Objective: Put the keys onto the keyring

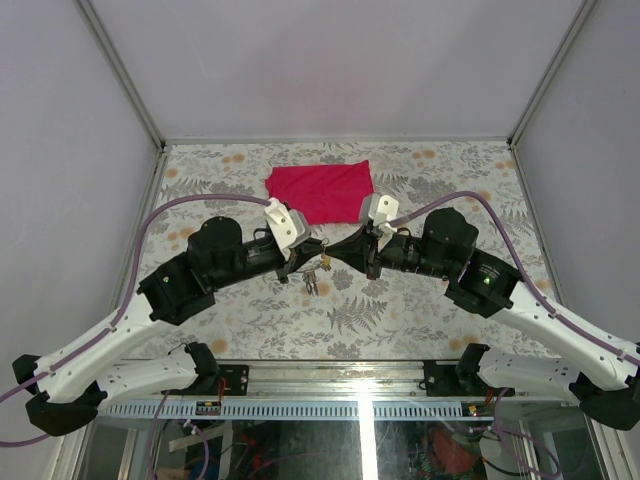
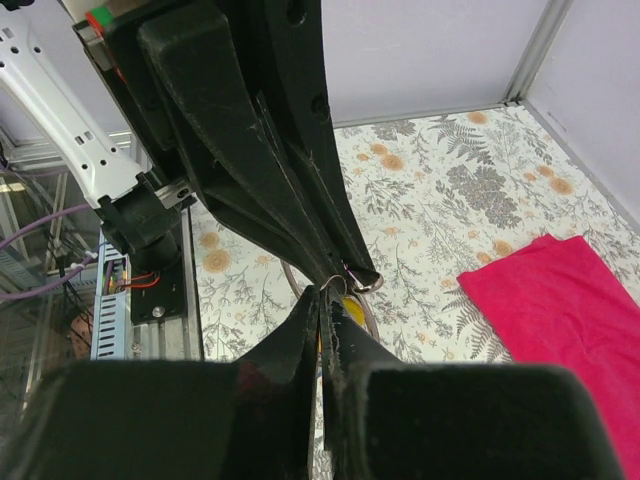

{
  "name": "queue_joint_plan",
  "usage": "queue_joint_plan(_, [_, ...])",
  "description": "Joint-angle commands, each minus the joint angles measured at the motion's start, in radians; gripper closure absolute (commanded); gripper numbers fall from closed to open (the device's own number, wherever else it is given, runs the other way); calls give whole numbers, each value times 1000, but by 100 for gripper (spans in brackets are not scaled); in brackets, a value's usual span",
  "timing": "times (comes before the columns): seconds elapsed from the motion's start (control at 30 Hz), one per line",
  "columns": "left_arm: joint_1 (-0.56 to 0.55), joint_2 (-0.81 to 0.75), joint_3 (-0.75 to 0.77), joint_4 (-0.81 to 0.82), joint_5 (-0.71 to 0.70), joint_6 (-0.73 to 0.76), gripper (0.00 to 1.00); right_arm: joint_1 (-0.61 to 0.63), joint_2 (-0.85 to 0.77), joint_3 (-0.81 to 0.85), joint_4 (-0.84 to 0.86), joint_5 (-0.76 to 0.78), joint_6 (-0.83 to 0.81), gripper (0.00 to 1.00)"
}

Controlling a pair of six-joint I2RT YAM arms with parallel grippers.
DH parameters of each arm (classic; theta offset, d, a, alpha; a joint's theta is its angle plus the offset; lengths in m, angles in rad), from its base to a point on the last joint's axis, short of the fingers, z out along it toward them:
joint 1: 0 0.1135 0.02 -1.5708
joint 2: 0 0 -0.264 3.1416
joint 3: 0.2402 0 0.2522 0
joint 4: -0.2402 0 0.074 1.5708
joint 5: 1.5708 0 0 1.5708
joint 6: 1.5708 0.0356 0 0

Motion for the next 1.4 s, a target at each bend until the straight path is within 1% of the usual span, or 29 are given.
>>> queue_joint_plan(0.0, [5,3,39,24,19,7,100,-4,0,49,50,-31,-18,100])
queue_joint_plan(0.23, [5,11,50,11,29,13,100,-4,10,57,38,-28,-24,100])
queue_joint_plan(0.53, [5,4,49,10,22,12,100,-4,-2,45,8,77,-27,100])
queue_joint_plan(0.73, [5,9,48,10,24,13,100,-4,-23,25,34,142,-13,100])
queue_joint_plan(1.37, [5,23,56,3,51,17,100,-5,-48,4,59,265,2,100])
